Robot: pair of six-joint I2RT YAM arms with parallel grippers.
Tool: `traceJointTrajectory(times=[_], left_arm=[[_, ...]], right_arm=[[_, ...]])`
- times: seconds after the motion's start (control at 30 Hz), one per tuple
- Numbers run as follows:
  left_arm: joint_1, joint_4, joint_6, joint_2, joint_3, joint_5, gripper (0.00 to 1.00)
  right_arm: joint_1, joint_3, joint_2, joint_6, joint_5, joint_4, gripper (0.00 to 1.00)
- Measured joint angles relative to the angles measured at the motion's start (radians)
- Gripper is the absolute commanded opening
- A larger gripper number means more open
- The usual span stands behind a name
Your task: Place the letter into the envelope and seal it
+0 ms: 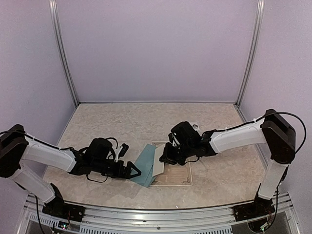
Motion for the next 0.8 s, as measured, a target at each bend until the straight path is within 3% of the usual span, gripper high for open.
traceJointTrajectory(times=[0.17, 0.33, 0.43, 0.63, 0.8], left_arm=[[-0.124, -0.022, -0.104, -0.079, -0.048, -0.002, 0.98], [-0.143, -0.079, -0.165, -0.204, -0.055, -0.047, 0.99], [-0.106, -0.11, -0.173, -0.272, -0.045, -0.068, 0.99], [0.072, -0.138, -0.163, -0.29, -0.007, -0.084, 0.98], [0.102, -0.148, -0.142, -0.239, 0.031, -0.086, 0.9]], right_arm=[[0.0, -0.111, -0.091, 0.03, 0.035, -0.048, 0.0], [0.0, -0.13, -0.153, 0.039, 0.056, -0.068, 0.0], [0.0, -0.124, -0.166, 0.03, 0.056, -0.079, 0.0], [0.011, -0.05, -0.175, -0.02, 0.051, -0.105, 0.0], [0.031, 0.023, -0.179, -0.048, 0.035, -0.09, 0.0]])
